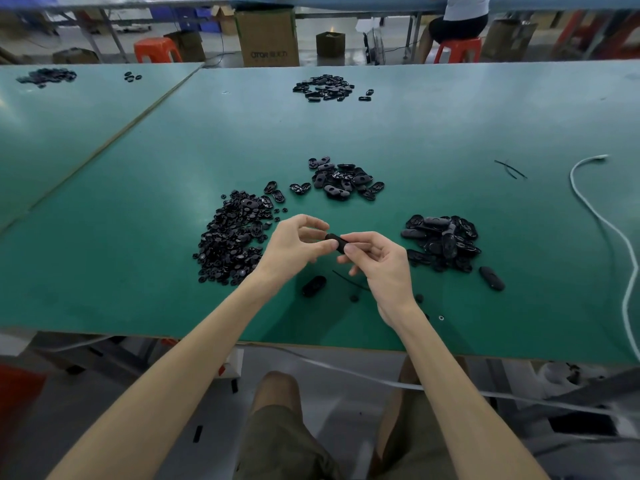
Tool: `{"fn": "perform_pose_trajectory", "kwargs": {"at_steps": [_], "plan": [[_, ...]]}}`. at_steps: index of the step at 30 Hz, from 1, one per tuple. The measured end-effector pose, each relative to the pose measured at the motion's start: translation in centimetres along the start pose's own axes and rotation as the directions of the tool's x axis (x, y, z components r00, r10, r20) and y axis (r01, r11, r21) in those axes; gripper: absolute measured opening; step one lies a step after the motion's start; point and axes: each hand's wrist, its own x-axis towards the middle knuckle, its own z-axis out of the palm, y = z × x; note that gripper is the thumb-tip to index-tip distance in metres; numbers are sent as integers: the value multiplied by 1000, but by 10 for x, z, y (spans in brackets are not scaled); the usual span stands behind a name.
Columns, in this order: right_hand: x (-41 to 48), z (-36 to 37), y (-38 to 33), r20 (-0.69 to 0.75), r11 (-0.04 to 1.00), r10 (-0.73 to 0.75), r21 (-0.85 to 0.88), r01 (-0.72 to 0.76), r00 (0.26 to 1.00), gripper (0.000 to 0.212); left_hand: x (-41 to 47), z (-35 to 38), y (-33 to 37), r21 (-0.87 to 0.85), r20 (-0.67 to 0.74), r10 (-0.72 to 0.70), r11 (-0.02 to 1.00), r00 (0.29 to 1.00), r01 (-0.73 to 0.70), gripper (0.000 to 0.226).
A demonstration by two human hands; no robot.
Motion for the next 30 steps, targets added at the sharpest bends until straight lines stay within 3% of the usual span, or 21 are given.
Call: {"fn": "perform_pose_trajectory", "kwargs": {"at_steps": [4,11,16,22,26,30], "plan": [[-1,0,-2,6,999,16,35,-16,1000,13,-5,4,-1,-144,6,43,989,999,-42,13],[0,1,-1,59,1000,-3,3,3,998,17,-2,7,3,-277,-80,-24,961,996,1,19],[2,0,2,8,999,4,-41,-4,1000,9,-6,9,4,-400,-4,-19,916,1000,16,22],[3,-1,4,-47,999,5,-36,-7,999,7,-9,9,7,-314,122,49,949,991,-9,26],[3,-1,4,-48,999,4,-35,-6,999,2,-8,10,9,-218,50,-14,976,999,24,26],[2,-1,2,-43,999,-13,-38,11,999,1,-10,8,5,-268,76,-13,963,997,33,16]]}}
